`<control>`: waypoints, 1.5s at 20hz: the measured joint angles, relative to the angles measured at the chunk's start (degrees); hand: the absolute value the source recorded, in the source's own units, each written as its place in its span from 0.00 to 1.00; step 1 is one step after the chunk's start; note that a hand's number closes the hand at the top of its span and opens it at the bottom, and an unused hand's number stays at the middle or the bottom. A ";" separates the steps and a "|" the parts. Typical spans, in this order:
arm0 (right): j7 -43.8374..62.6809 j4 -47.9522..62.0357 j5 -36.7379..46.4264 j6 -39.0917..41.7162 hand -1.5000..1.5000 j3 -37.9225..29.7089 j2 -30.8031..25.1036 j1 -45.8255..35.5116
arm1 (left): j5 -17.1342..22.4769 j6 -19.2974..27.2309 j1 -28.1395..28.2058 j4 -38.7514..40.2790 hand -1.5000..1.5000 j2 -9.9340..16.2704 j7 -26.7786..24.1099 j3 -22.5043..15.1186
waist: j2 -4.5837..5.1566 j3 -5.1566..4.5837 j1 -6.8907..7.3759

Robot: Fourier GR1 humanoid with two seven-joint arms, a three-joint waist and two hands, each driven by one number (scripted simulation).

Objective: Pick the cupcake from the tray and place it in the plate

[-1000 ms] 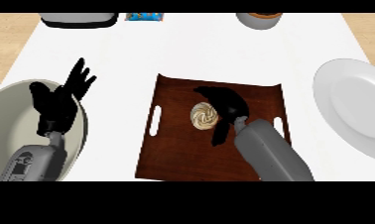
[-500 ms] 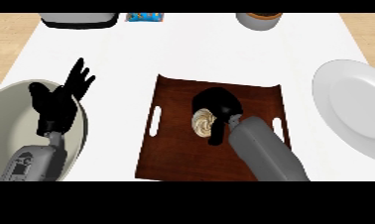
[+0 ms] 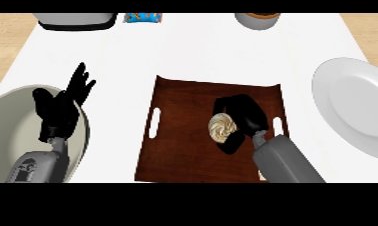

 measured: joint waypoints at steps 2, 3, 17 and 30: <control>0.54 -5.01 0.75 -1.76 1.00 -0.79 -2.92 3.74 | 0.60 -0.62 0.24 -0.48 0.50 0.80 0.33 0.76 | -0.03 0.02 -0.32; 1.02 -7.69 1.18 -2.74 1.00 -1.42 -4.22 5.03 | 1.07 -1.03 0.60 -0.92 0.50 1.11 0.54 1.08 | -0.07 0.03 -0.42; 8.91 -36.86 2.74 -18.25 1.00 -18.79 -12.17 17.67 | 0.84 -1.36 -0.01 -0.39 0.50 1.21 0.31 1.73 | 0.10 0.05 -0.59; -2.70 -19.80 -13.78 -18.35 1.00 -40.53 -18.73 14.67 | -0.52 -2.23 0.47 -0.69 0.50 -0.33 -0.50 1.56 | 0.45 0.11 0.81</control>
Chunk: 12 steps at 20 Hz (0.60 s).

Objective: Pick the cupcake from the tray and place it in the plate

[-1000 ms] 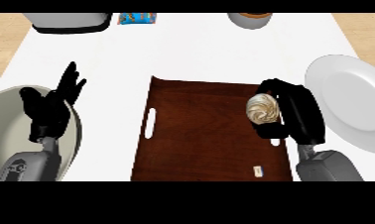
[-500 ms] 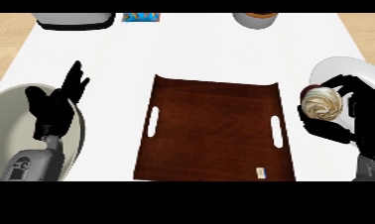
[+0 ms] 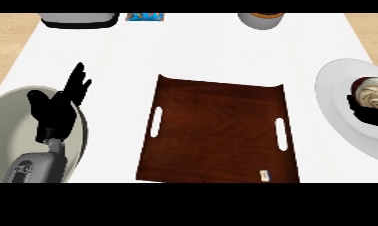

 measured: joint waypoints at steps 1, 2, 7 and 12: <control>-1.96 2.87 -0.79 -0.05 1.00 -1.23 -0.78 -0.63 | 0.18 -0.40 0.13 0.26 0.50 0.06 -0.33 0.25 | 0.01 -0.01 0.04; -4.01 6.68 -1.19 -0.06 1.00 -2.16 -1.83 -1.88 | 0.43 -0.66 -0.41 0.85 0.50 0.12 -0.54 0.58 | 0.07 0.00 0.16; -10.63 21.48 -0.39 1.63 1.00 -3.59 -6.49 -5.75 | -0.18 -0.33 -0.92 0.20 0.50 -0.56 0.34 0.03 | 0.17 0.03 0.56; -15.74 33.76 -4.26 8.28 0.00 -5.42 -8.83 -8.91 | -0.59 -0.14 -2.53 0.94 0.50 -0.54 1.19 0.12 | 0.23 0.06 0.55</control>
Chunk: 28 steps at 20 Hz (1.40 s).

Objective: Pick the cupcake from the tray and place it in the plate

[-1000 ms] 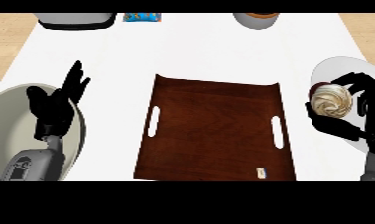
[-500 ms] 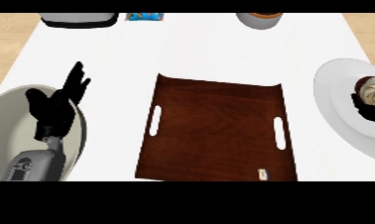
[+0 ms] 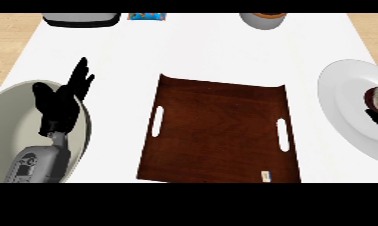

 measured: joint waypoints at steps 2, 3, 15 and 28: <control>-3.71 5.16 -0.09 1.79 0.00 0.21 -1.13 -1.80 | -0.25 0.06 -0.31 0.94 0.50 -0.53 -0.56 -0.11 | 0.03 0.01 0.07; -6.04 7.73 -0.31 2.21 0.00 -0.04 -1.69 -2.70 | -0.07 -0.22 -0.32 0.56 0.50 -0.28 -0.08 0.05 | 0.02 0.01 0.11; -26.02 8.89 -14.13 10.95 0.00 -8.20 -2.11 -6.44 | -0.30 -0.04 1.24 -0.71 0.50 0.02 0.35 0.71 | -0.48 -0.07 -0.99; -14.76 9.72 -30.48 33.98 0.00 -14.93 -5.98 -2.35 | -0.76 -0.04 2.62 -2.76 0.50 -0.73 0.96 0.46 | -0.35 -0.09 -0.81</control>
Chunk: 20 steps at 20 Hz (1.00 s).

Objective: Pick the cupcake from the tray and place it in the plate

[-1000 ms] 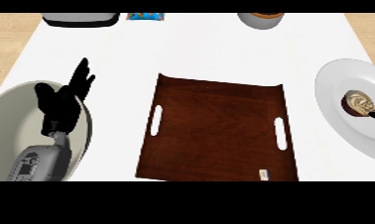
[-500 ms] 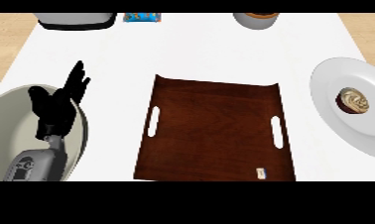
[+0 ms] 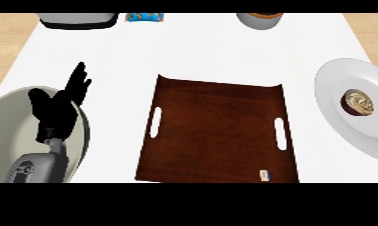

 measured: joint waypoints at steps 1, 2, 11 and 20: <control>-1.45 1.88 -0.18 1.10 0.00 -0.32 -1.16 0.02 | -0.12 0.02 0.81 -0.86 0.50 -0.32 0.02 -0.30 | 0.04 0.03 0.15; -2.37 3.38 -0.10 1.55 0.00 -0.15 -2.03 -0.59 | -0.28 0.07 0.18 -0.56 0.50 -0.35 0.17 -0.13 | 0.08 0.04 0.22; -10.05 15.49 1.01 0.49 0.00 0.13 -7.85 -1.19 | 0.44 -2.28 -1.57 2.38 0.50 0.73 -0.99 2.04 | 0.27 0.09 0.62; -14.82 23.71 3.41 -1.76 0.00 2.08 -12.30 -0.67 | -0.18 -1.75 -1.97 0.99 0.50 -0.39 0.20 1.41 | 0.36 0.17 0.84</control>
